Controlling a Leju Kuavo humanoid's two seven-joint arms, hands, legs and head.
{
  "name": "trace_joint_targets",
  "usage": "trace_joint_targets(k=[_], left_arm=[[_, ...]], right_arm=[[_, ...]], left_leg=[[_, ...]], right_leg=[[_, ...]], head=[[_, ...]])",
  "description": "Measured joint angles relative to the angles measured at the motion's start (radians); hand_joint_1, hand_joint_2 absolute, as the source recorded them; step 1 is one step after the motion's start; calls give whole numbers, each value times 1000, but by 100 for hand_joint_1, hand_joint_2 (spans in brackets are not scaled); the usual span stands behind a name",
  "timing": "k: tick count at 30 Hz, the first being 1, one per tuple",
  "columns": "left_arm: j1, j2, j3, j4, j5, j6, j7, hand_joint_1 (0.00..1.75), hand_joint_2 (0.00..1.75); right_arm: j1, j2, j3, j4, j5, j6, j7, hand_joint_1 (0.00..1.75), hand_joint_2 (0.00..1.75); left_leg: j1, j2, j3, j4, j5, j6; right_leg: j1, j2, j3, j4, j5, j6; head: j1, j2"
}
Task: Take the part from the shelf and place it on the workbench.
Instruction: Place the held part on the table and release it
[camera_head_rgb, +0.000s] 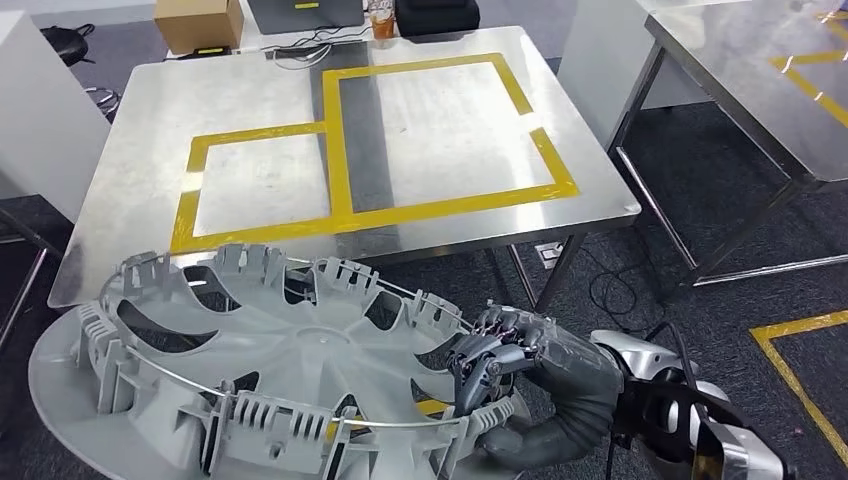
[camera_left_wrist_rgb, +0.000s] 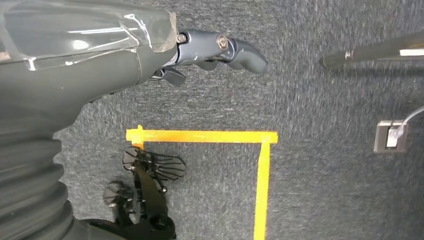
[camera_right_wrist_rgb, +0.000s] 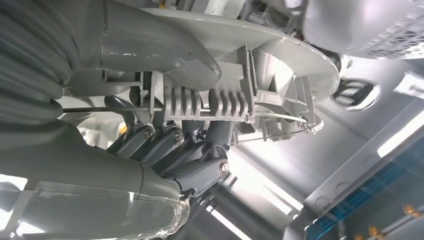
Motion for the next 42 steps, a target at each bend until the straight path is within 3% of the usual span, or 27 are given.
trace_joint_targets(k=[2,3,4,5,7,9,11,12,14,16,18,19,20,22,23,25,27,29,30,32,34,35,37,38,40,42], left_arm=[[-6,-2,1,0,1,-4,0,0,175],[-7,-4,2,1,1,-6,1,0,175],[-8,-4,5,2,2,-8,2,0,175],[-8,-5,8,3,3,-9,4,0,175],[-10,-5,14,4,4,-10,6,0,175],[-11,-4,19,5,7,-10,9,0,175],[-12,-3,28,6,12,-11,15,0,175],[-12,-3,34,6,15,-13,19,0,175],[-15,-2,43,6,18,-18,27,0,175],[-22,-1,48,6,21,-26,33,0,175],[-27,-1,52,6,23,-34,37,0,175],[-28,-1,54,6,23,-36,37,0,175],[-28,-1,55,6,23,-38,37,0,175],[-29,0,58,6,22,-42,34,0,175],[-29,2,59,6,21,-45,32,0,175],[-32,4,59,5,20,-52,27,0,175],[-33,5,59,4,18,-56,23,0,175],[-33,6,60,4,17,-58,21,0,175],[-34,5,60,4,16,-58,19,0,175],[-36,4,60,4,14,-58,16,0,175],[-36,1,60,4,10,-58,13,0,175],[-35,0,60,5,8,-58,11,0,175],[-35,-2,60,5,5,-58,9,0,175],[-35,-2,60,5,4,-58,8,0,175],[-36,-2,61,5,3,-58,7,0,175],[-36,-1,61,5,2,-58,4,0,175]], right_arm=[[1,-5,1,2,1,0,-2,166,175],[2,-6,2,4,2,-1,-2,166,175],[2,-8,3,6,3,0,-2,166,175],[2,-8,4,7,3,0,-3,166,175],[1,-10,4,8,3,0,-3,166,175],[0,-12,4,10,3,1,-5,166,175],[-3,-12,5,12,1,4,-9,166,175],[-5,-11,6,14,0,6,-11,166,175],[-8,-9,9,15,-3,12,-14,166,175],[-9,-7,11,17,-7,14,-16,166,175],[-9,-6,11,20,-10,16,-17,166,175],[-9,-6,11,21,-11,16,-17,166,175],[-10,-6,11,21,-11,17,-18,166,175],[-10,-5,12,22,-13,17,-18,166,175],[-11,-4,11,21,-14,17,-19,166,175],[-13,-3,9,21,-17,17,-20,166,175],[-13,-3,6,20,-18,16,-20,166,175],[-14,-3,4,19,-18,16,-20,166,175],[-15,-3,3,18,-19,16,-20,166,175],[-13,-3,2,17,-18,16,-20,166,175],[-9,-4,2,17,-16,16,-20,166,175],[-8,-4,1,17,-15,16,-20,166,175],[-7,-4,1,17,-14,16,-20,166,175],[-6,-5,1,17,-14,16,-20,166,175],[-5,-5,0,16,-14,16,-20,166,175],[-5,-5,-3,15,-14,16,-20,166,175]], left_leg=[[2,-29,0,-2,2,2],[3,-46,1,-2,1,2],[4,-62,2,-1,0,0],[5,-78,4,1,-2,-3],[8,-107,4,12,-9,-15],[8,-128,-5,26,-19,-30],[10,-138,-14,30,-22,-41],[12,-135,-16,31,-24,-45],[13,-91,-33,69,-48,-54],[13,-35,-89,184,-104,-62],[15,-17,-153,304,-145,-64],[16,-15,-164,320,-140,-64],[16,-15,-155,295,-117,-61],[13,-11,-88,160,-49,-49],[9,-8,-56,97,-31,-42],[0,-4,-26,36,-30,-29],[-3,-7,-12,17,-32,-16],[1,-10,16,1,-28,-4],[3,-13,27,-3,-26,0],[3,-16,32,-4,-31,3],[2,-22,40,-4,-40,2],[3,-25,48,-4,-46,-1],[4,-31,69,-3,-64,-9],[4,-34,80,-1,-74,-15],[3,-35,87,1,-91,-29],[3,-34,90,8,-97,-40]], right_leg=[[-5,33,-74,137,-48,1],[-8,37,-102,180,-56,6],[-12,38,-113,187,-48,16],[-16,41,-103,150,-22,28],[-28,69,-48,10,47,49],[-32,94,-13,-77,83,43],[-27,90,-10,-84,87,23],[-27,87,-9,-85,88,16],[-29,77,-4,-87,88,5],[-26,67,1,-87,83,-4],[-21,56,3,-87,80,-9],[-19,51,5,-87,77,-10],[-17,48,7,-87,75,-10],[-14,44,16,-88,68,-10],[-12,42,20,-90,65,-7],[-11,38,25,-93,64,3],[-11,35,30,-91,73,20],[-12,35,26,-67,64,26],[-12,36,7,-29,46,23],[-13,38,-65,95,0,20],[-14,39,-130,177,-18,28],[-16,39,-134,162,-2,38],[-22,39,-90,30,72,60],[-23,39,-65,-37,101,60],[-19,39,-39,-105,126,39],[-16,41,-30,-106,118,9]], head=[[2,0],[2,0],[2,0],[2,0],[3,0],[4,0],[4,0],[5,0],[1,0],[-4,0],[-5,0],[-5,0],[-5,0],[-5,0],[-4,0],[-4,0],[-5,0],[-2,0],[-1,0],[1,0],[1,0],[1,0],[2,0],[2,0],[2,0],[1,0]])
